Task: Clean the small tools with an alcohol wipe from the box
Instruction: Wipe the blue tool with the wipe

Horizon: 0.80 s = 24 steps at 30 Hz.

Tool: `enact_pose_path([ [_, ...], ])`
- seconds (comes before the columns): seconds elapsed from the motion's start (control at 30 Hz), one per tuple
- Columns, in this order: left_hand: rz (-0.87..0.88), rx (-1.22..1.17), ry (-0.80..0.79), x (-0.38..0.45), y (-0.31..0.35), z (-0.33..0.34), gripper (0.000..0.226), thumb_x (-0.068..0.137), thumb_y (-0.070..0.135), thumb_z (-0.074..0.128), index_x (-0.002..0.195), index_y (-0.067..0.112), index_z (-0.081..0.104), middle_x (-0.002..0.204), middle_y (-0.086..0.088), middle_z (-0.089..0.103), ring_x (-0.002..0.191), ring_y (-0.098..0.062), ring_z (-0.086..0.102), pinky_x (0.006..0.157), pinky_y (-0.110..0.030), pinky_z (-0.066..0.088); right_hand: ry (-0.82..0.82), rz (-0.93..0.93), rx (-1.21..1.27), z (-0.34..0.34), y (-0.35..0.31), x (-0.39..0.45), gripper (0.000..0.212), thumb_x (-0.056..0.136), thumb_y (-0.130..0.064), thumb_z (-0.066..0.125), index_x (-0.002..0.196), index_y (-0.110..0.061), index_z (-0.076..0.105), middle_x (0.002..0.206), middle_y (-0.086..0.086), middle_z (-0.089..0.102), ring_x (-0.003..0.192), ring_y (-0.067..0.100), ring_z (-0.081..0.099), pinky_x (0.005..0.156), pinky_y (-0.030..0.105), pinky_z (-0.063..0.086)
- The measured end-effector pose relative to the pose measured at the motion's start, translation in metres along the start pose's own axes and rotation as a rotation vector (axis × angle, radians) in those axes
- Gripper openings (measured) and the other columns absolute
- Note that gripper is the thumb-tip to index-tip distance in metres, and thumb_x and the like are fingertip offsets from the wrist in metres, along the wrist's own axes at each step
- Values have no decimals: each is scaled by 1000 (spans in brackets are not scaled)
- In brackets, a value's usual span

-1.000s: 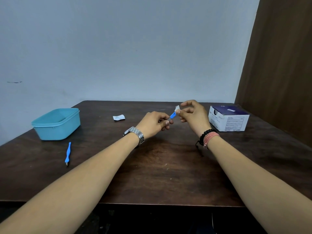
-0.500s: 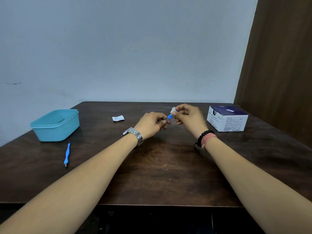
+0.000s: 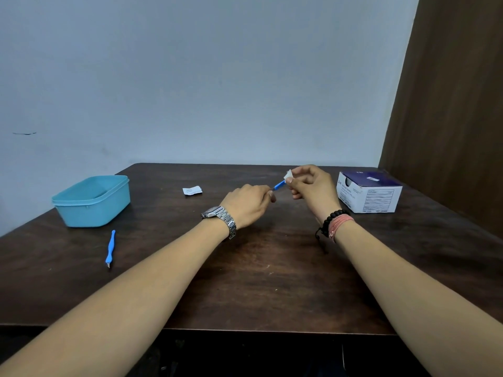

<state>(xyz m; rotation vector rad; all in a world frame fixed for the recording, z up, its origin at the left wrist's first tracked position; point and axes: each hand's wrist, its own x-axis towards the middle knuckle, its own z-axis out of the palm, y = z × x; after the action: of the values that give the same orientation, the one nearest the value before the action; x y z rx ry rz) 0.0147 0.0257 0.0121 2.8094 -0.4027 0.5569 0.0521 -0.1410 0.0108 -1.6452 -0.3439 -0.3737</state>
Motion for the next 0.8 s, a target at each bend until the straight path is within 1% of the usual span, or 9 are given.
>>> enact_pose_path([
  [0.1, -1, -133, 0, 2, -2, 0, 35, 102, 32, 30, 101, 28, 65, 75, 6, 59, 80, -22, 59, 76, -38, 48, -86, -20, -7, 4, -2, -3, 13, 86, -3, 69, 88, -10, 58, 66, 5, 63, 52, 8, 56, 53, 21, 51],
  [0.17, 9, -232, -3, 3, -4, 0, 35, 102, 28, 32, 92, 26, 65, 66, 9, 56, 69, -13, 56, 73, -33, 46, -109, -38, -24, 8, -3, -5, 18, 85, -1, 70, 85, -12, 56, 65, 5, 62, 49, 6, 56, 51, 21, 50],
  [0.23, 19, -320, -16, 3, -3, -1, 35, 103, 25, 34, 86, 24, 64, 61, 9, 53, 58, -2, 52, 67, -28, 41, -70, -36, -36, 7, -3, -5, 19, 85, -4, 71, 90, -11, 53, 66, 4, 64, 50, 6, 57, 52, 21, 51],
  [0.3, 13, -408, -36, 2, -2, -2, 36, 103, 25, 35, 82, 21, 64, 57, 9, 51, 50, 1, 50, 62, -26, 38, -9, -32, -19, 2, -4, -3, 23, 85, -7, 71, 97, -10, 51, 68, 4, 65, 53, 9, 58, 55, 24, 52],
  [0.37, 4, -468, -47, 2, -1, -1, 37, 103, 26, 35, 80, 20, 64, 55, 7, 50, 47, 1, 47, 60, -24, 38, -9, -32, -10, -2, -4, -1, 26, 85, -7, 71, 101, -9, 51, 68, 4, 65, 54, 9, 58, 57, 25, 53],
  [0.5, 11, -494, -49, 2, -4, 0, 39, 103, 27, 36, 74, 23, 61, 56, 4, 52, 52, -9, 48, 62, -28, 43, -130, -25, -44, 4, -5, -5, 31, 84, -8, 74, 108, -8, 54, 68, 4, 64, 53, 7, 58, 56, 23, 53],
  [0.67, 11, -505, -60, 1, -3, -1, 38, 103, 27, 36, 75, 21, 61, 57, 4, 53, 52, -10, 48, 62, -26, 44, -45, 28, 28, -1, -6, -2, 30, 84, -9, 73, 109, -7, 57, 68, 2, 65, 54, 8, 58, 56, 22, 51],
  [0.73, 17, -497, -56, 1, -2, -1, 38, 103, 25, 36, 75, 21, 60, 57, 4, 54, 53, -10, 49, 62, -25, 44, -52, 36, 68, -3, -6, -2, 24, 85, -8, 73, 104, -10, 59, 68, 3, 65, 55, 8, 58, 55, 22, 51],
  [0.8, 22, -495, -46, 1, -3, -1, 37, 103, 24, 35, 75, 20, 59, 56, 5, 54, 52, -9, 49, 62, -25, 44, -105, 25, 78, 0, -7, -4, 15, 85, -9, 73, 94, -14, 61, 68, 4, 64, 54, 8, 57, 54, 21, 51],
])
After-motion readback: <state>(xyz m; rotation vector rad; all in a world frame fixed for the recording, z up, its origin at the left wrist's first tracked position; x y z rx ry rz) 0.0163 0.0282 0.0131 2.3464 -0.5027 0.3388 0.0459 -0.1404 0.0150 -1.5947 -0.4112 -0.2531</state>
